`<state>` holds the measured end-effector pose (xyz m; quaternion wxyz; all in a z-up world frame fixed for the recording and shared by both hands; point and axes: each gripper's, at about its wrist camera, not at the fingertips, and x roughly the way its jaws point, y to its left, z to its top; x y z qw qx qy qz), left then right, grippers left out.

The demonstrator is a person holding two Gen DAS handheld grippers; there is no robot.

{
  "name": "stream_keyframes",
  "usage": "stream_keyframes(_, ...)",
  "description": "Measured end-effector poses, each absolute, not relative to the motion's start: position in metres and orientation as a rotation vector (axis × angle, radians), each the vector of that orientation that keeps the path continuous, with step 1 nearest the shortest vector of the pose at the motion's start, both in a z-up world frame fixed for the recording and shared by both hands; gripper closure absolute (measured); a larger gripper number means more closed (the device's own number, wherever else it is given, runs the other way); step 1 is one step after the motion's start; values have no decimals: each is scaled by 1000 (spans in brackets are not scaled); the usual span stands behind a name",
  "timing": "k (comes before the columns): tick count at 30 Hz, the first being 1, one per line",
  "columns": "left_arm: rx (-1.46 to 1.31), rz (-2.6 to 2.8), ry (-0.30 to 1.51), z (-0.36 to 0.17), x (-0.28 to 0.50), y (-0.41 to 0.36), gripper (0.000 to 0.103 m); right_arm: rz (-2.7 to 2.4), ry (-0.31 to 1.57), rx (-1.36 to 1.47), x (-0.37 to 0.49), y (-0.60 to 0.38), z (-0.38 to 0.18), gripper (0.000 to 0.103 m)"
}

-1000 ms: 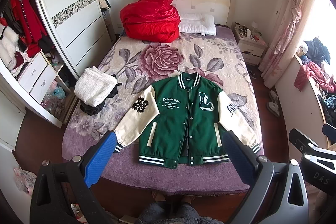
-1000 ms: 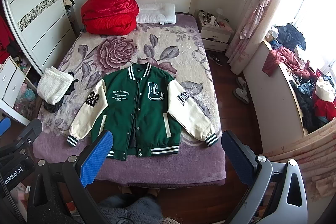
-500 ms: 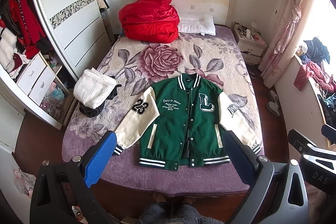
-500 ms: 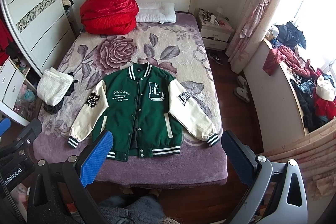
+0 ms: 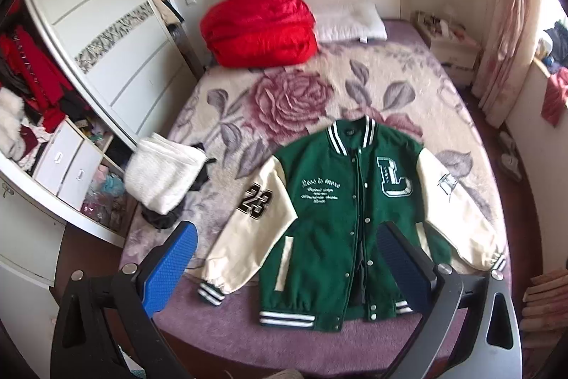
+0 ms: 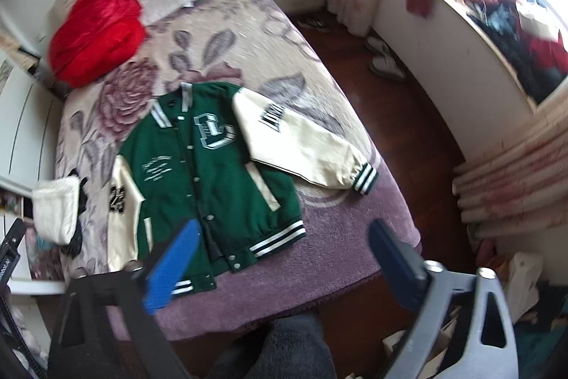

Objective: Fold large clothes
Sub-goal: 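Grasp the cream sleeve cuff with the right gripper and lift it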

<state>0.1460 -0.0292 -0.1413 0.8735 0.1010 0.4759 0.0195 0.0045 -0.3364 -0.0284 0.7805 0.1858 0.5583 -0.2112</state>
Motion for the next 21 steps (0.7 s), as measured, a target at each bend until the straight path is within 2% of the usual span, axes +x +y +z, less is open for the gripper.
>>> stream_keyframes(1,209,51,1007,-163,156,-36,0,-484,1229,423,8,-357,-54,37)
stream_keyframes(5,205,84,1066,-237,180,-62,0,-578,1282,643,7,-446,-168,37)
stream_keyframes(6,209,97,1098,-261,188,-70,0,-590,1294,726,3,-472,-204,36)
stream_keyframes(8,215,129,1157,-300,197,-83,0,-628,1325,891,-6,-522,-278,29)
stream_keyframes(13,224,166,1312,-393,210,-114,0,-664,1319,1224,-27,-603,-438,26)
stream_keyframes(15,250,176,1351,-425,212,-125,0,-656,1281,1314,-32,-619,-486,21)
stream_keyframes(17,265,173,1379,-449,213,-136,0,-658,1257,1388,-30,-629,-533,20)
stream_keyframes(21,326,166,1400,-489,219,-154,0,-645,1168,1517,-22,-633,-583,19)
